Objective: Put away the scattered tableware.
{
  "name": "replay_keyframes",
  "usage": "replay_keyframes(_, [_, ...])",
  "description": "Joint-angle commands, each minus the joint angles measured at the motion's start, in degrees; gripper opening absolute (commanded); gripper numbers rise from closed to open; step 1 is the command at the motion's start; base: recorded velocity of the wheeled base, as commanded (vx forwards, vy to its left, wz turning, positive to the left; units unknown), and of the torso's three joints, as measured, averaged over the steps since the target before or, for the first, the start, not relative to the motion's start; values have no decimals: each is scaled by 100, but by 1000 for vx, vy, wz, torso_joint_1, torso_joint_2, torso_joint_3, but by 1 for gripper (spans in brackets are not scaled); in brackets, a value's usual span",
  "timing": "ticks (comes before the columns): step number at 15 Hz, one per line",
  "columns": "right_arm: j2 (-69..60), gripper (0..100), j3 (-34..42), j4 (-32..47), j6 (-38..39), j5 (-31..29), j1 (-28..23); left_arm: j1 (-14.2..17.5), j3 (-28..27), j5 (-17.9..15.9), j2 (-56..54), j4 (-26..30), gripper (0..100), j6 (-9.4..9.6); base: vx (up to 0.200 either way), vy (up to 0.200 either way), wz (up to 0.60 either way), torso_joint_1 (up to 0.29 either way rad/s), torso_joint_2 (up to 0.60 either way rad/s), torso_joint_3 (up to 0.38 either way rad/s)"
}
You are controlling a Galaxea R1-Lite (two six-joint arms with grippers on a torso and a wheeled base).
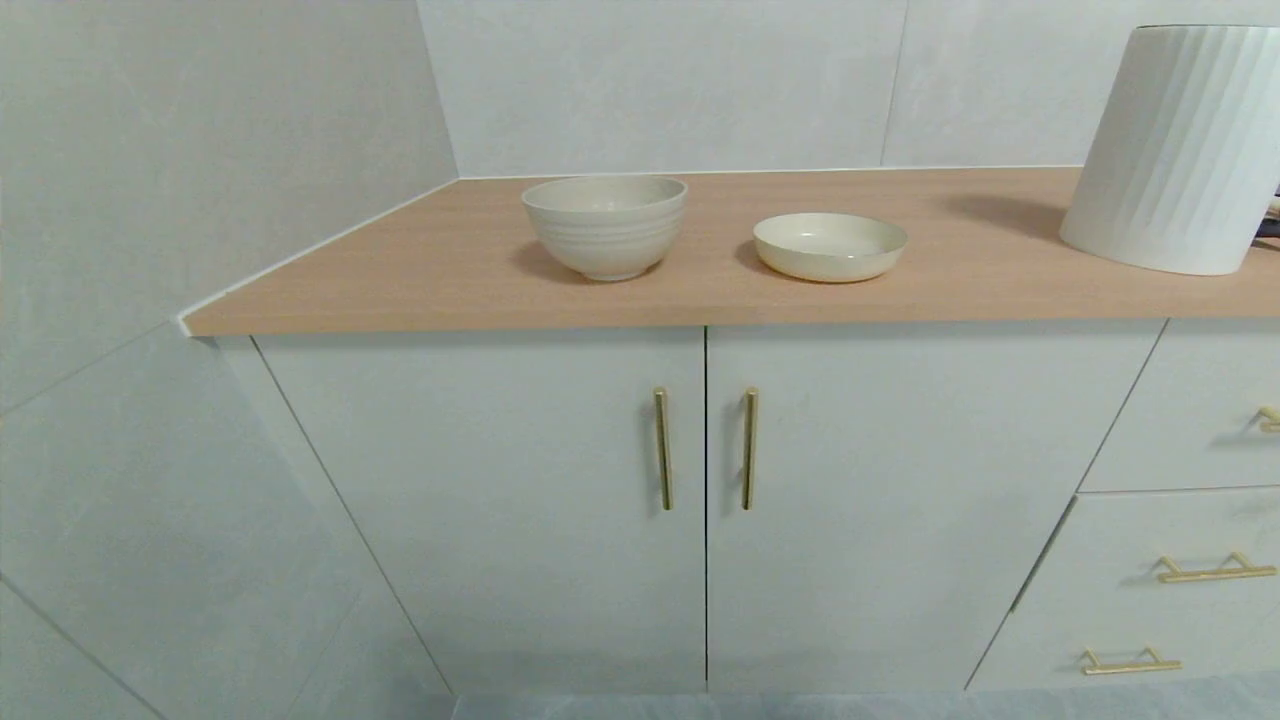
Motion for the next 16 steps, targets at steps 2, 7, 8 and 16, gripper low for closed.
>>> replay_keyframes(2, [0, 100, 1, -1, -19, -2, 2, -1, 1, 1, 0, -4, 100, 2, 0, 0, 0, 0, 0, 0])
replay_keyframes(7, [2681, 100, -2486, 166, -10, 798, 397, -1, 1, 1, 0, -4, 100, 2, 0, 0, 0, 0, 0, 0])
replay_keyframes(8, [3472, 100, -2785, 139, -10, 1061, 424, -1, 1, 1, 0, -4, 100, 2, 0, 0, 0, 0, 0, 0])
replay_keyframes(16, [8306, 100, -4763, -1381, 816, 1351, 2893, -1, 1, 1, 0, 5, 100, 2, 0, 0, 0, 0, 0, 0])
